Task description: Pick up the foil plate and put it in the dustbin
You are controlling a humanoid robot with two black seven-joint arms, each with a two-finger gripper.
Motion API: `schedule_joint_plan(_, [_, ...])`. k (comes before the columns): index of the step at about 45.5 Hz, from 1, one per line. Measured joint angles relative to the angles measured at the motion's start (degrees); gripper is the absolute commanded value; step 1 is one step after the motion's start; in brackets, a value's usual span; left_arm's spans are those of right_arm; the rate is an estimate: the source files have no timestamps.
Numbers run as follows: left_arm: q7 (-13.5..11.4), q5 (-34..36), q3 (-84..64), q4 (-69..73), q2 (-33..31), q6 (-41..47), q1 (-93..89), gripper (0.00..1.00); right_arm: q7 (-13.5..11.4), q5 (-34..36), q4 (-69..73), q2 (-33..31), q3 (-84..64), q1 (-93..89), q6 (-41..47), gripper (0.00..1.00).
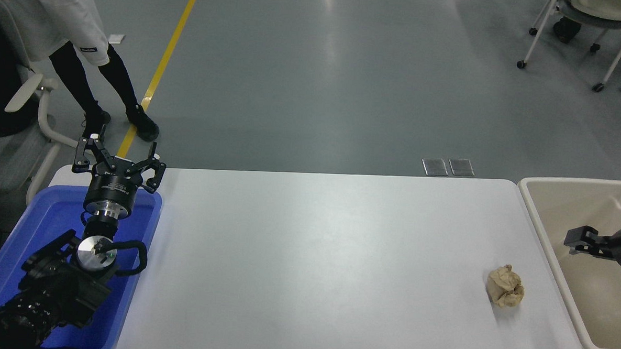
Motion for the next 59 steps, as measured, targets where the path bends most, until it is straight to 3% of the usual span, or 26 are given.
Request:
schedule_joint_plan(14, [0.00, 0.01, 0.03, -0.01, -0.01, -0.01, 0.00, 0.99, -0.24, 9.62, 1.52, 11.36, -10.73, 11.43, 15.40, 1.00])
schedule_joint_plan(31, [0.00, 0.01, 0.04, 0.00, 0.00, -0.01, 0.00, 0.99, 0.36, 22.36, 1.90, 23.98, -15.43, 17.63, 19.85, 1.00])
schedule_joint_plan(35, [0.00, 0.03, 0.04, 0.00, 0.00, -0.01, 0.00, 0.99, 1.92, 25.26, 1.83, 25.88, -15.47, 18.52, 19.85, 1.00])
schedule_joint_plan(46, [0.00, -0.03, 0.04, 0.00, 0.00, -0.01, 0.00, 0.99, 10.36, 28.77, 1.35, 29.83, -16.23, 21.32, 18.35, 1.00])
schedule_joint_plan(59, [0.00, -0.02, 0.04, 0.01, 0.00, -0.01, 0.00, 0.99, 13.64, 23.57, 0.99, 31.83, -18.86, 22.48, 15.60, 1.00])
